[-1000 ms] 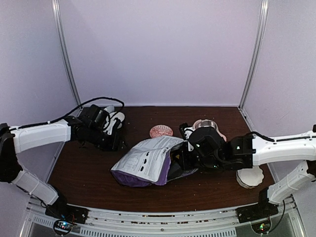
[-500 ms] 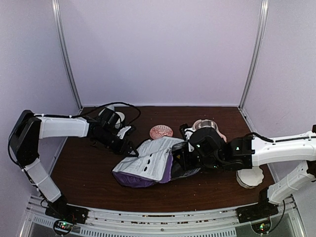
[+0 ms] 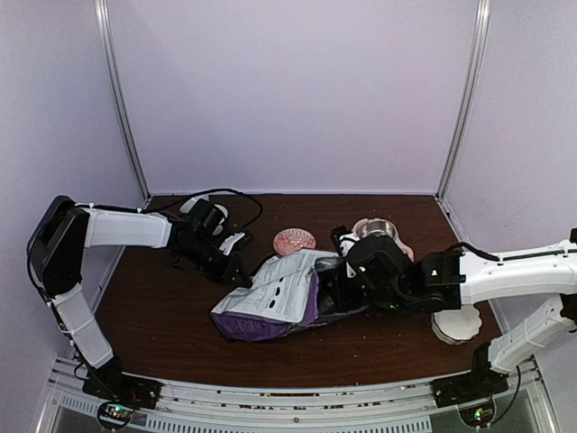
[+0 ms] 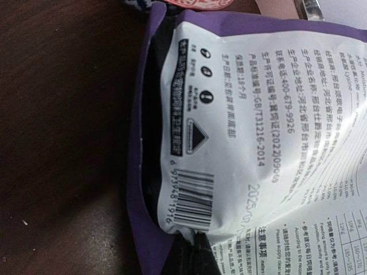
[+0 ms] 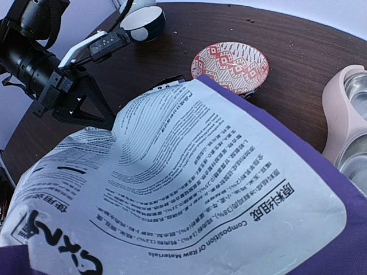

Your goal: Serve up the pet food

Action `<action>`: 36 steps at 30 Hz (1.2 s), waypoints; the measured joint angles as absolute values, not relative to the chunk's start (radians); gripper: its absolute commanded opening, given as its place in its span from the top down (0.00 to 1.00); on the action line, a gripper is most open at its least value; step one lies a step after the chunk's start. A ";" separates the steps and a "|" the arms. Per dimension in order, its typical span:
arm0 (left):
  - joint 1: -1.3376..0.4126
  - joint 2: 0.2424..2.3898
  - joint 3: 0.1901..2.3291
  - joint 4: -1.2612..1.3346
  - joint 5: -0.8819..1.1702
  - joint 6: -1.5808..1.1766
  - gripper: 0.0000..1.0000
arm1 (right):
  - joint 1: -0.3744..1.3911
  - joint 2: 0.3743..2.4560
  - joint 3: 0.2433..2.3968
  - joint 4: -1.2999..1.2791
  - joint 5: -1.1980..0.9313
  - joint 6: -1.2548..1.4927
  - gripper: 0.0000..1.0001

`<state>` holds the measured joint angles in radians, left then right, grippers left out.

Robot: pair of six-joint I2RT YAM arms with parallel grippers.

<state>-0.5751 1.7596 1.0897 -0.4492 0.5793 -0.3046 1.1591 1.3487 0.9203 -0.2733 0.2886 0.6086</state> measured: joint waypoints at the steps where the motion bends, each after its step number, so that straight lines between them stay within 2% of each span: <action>1: -0.575 1.759 1.090 -0.450 0.579 -0.305 1.00 | 1.159 1.346 0.916 -0.272 0.289 0.609 0.84; 10: -0.587 1.738 1.077 -0.437 0.559 -0.323 1.00 | 1.164 1.363 0.926 -0.294 0.300 0.633 0.85; 21: -0.570 1.733 1.071 -0.462 0.509 -0.331 1.00 | 1.233 1.581 1.093 -0.313 0.303 0.599 0.88; 36: -0.569 1.704 1.069 -0.532 0.486 -0.331 1.00 | 1.223 1.512 1.001 -0.200 -0.010 0.591 0.87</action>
